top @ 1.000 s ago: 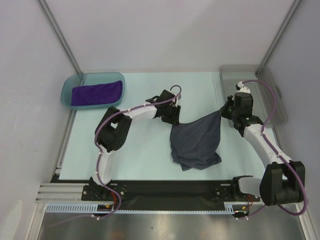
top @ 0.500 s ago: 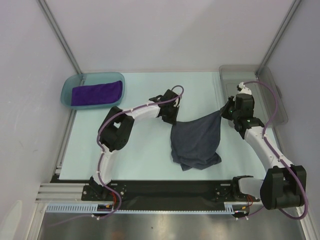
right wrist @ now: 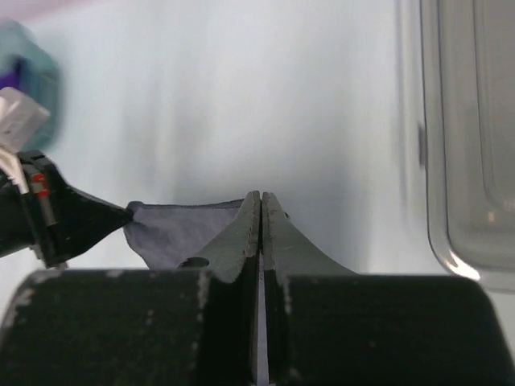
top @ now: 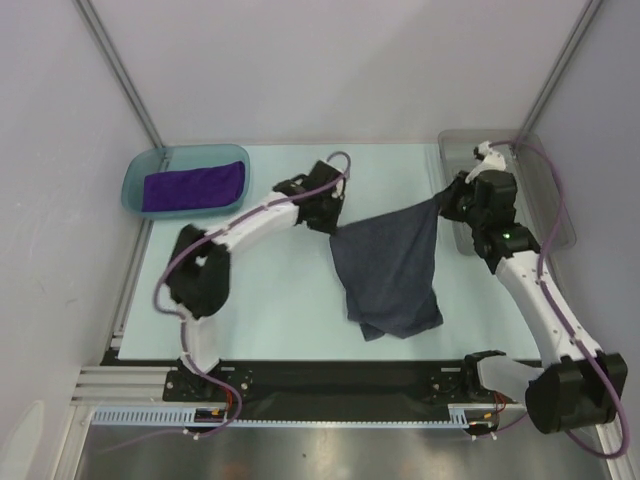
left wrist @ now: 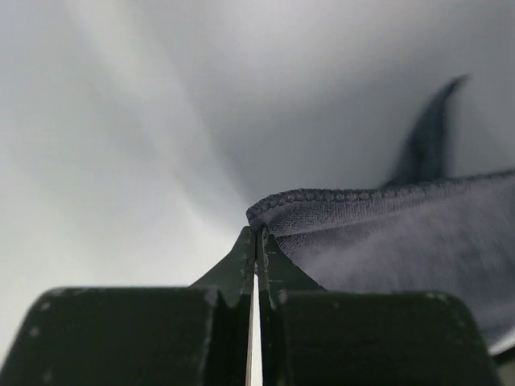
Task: Fold and stack the towels
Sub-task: Flatten out the crumpled towel
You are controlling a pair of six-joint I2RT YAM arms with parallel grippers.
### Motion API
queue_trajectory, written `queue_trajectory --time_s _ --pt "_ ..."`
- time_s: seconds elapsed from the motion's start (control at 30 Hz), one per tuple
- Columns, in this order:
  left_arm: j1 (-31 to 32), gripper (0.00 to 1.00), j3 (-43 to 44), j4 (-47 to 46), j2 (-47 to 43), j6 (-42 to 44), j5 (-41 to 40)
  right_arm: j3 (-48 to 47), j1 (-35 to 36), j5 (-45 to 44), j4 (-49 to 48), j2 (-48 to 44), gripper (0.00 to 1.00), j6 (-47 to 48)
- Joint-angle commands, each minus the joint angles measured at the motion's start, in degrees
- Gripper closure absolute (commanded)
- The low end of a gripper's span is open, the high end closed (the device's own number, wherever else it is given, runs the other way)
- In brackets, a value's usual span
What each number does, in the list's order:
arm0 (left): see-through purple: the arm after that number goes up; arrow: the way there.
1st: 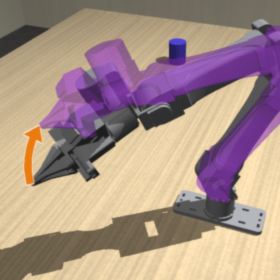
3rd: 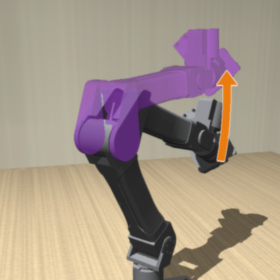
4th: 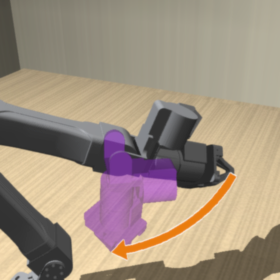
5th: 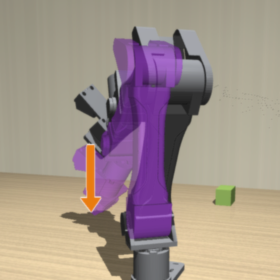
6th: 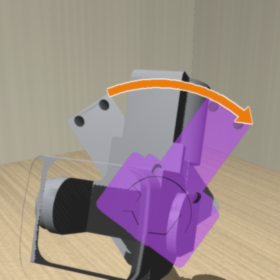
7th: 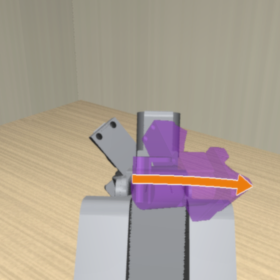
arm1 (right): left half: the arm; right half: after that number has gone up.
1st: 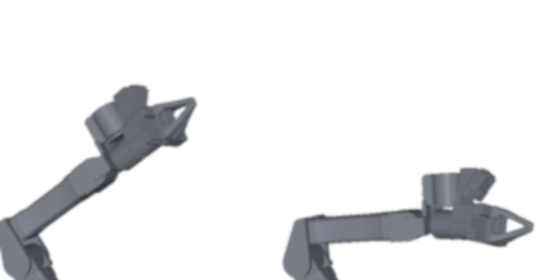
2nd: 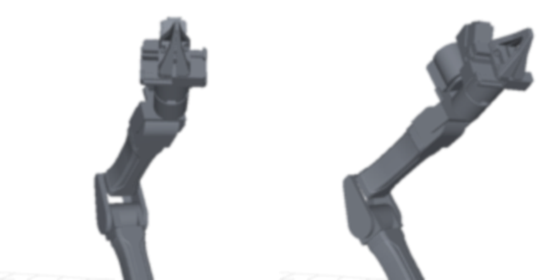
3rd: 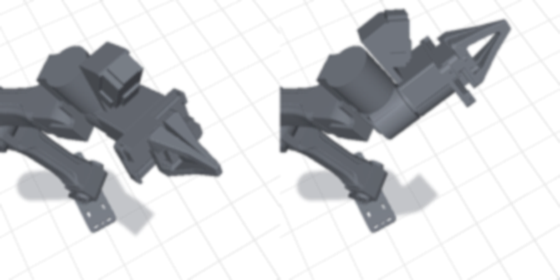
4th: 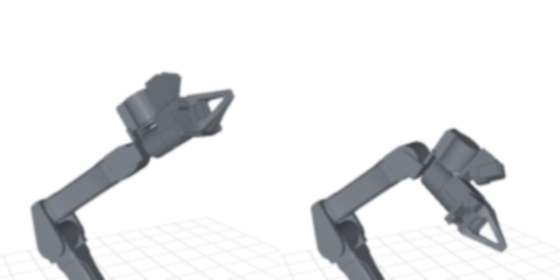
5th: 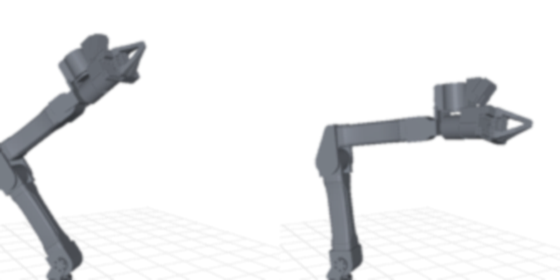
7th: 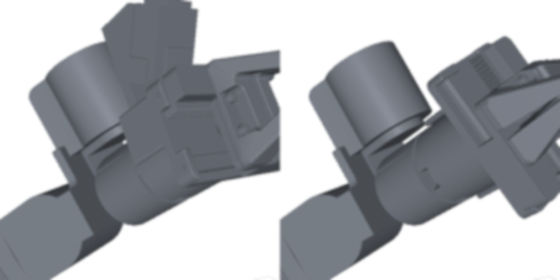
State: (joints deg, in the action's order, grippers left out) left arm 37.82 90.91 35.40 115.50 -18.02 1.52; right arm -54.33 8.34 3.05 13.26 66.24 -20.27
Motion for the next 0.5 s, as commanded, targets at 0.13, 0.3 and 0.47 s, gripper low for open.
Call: queue_trajectory --time_s 0.13,0.3,0.47 --pt "-1.53 1.00 9.81 2.40 -35.85 8.09 -4.25 -15.02 0.72 4.30 -4.54 -18.03 1.00 3.22" --pt "1.46 1.00 5.26 -3.47 -50.26 8.09 3.91 -15.28 0.72 9.52 -9.82 -28.43 1.00 -0.20" --pt "2.43 1.00 -0.12 -9.99 -60.20 3.09 13.77 -19.05 0.63 11.97 -9.83 -34.85 1.00 -3.81"
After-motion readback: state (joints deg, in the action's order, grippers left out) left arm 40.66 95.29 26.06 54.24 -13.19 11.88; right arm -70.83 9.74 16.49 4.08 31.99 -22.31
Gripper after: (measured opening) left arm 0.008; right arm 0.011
